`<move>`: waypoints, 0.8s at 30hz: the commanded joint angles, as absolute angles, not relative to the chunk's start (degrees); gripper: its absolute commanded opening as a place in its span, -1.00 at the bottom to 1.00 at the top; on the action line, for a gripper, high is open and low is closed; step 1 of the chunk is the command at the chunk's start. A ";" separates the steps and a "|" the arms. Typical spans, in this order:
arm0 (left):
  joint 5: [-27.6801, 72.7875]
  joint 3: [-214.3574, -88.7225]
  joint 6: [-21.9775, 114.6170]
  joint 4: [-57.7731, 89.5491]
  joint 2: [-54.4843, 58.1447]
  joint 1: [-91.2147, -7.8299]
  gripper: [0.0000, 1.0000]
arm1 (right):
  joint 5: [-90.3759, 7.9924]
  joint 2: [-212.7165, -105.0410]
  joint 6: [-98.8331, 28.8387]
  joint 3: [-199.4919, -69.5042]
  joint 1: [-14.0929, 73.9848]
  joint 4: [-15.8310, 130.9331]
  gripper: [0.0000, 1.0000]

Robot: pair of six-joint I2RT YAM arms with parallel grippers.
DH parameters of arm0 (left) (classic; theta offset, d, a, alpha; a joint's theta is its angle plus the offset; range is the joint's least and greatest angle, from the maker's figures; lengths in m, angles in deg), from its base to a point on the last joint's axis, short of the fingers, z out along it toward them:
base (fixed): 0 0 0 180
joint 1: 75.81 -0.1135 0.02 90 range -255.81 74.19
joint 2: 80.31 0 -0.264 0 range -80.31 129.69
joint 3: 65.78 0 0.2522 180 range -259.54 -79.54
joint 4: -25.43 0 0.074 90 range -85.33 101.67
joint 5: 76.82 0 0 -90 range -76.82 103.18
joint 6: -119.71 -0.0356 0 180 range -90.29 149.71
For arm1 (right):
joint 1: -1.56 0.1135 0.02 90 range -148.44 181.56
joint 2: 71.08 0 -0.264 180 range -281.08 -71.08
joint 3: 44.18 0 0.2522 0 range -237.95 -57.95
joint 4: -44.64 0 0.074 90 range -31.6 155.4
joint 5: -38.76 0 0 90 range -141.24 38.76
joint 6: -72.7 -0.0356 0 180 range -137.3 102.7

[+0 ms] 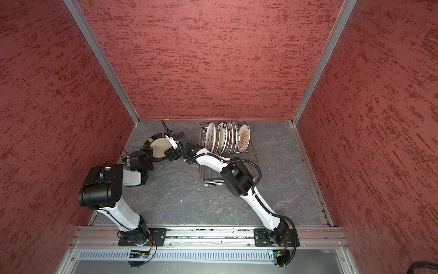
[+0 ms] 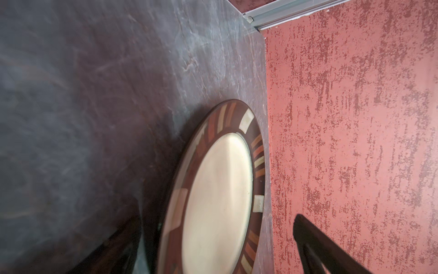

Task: Unload the plates from the dish rack

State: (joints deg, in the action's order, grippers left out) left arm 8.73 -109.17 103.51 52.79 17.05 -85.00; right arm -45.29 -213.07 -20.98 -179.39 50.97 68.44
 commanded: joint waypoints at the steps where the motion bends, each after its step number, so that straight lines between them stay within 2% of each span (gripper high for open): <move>1: 7.28 -107.18 101.81 52.47 13.45 -85.43 0.99 | -47.02 -210.58 -21.71 -179.74 51.16 67.80 0.98; 11: 1.39 -100.38 98.79 46.74 0.74 -83.39 0.99 | -50.97 -204.63 -21.37 -174.92 52.82 68.10 0.98; 18: -16.38 -98.35 92.31 33.08 -15.94 -73.00 0.99 | -54.32 -199.82 -22.69 -171.17 54.45 67.57 0.98; 24: -16.11 -96.28 90.12 26.13 -28.56 -71.43 0.99 | -57.91 -190.23 -24.85 -159.71 55.24 62.45 0.98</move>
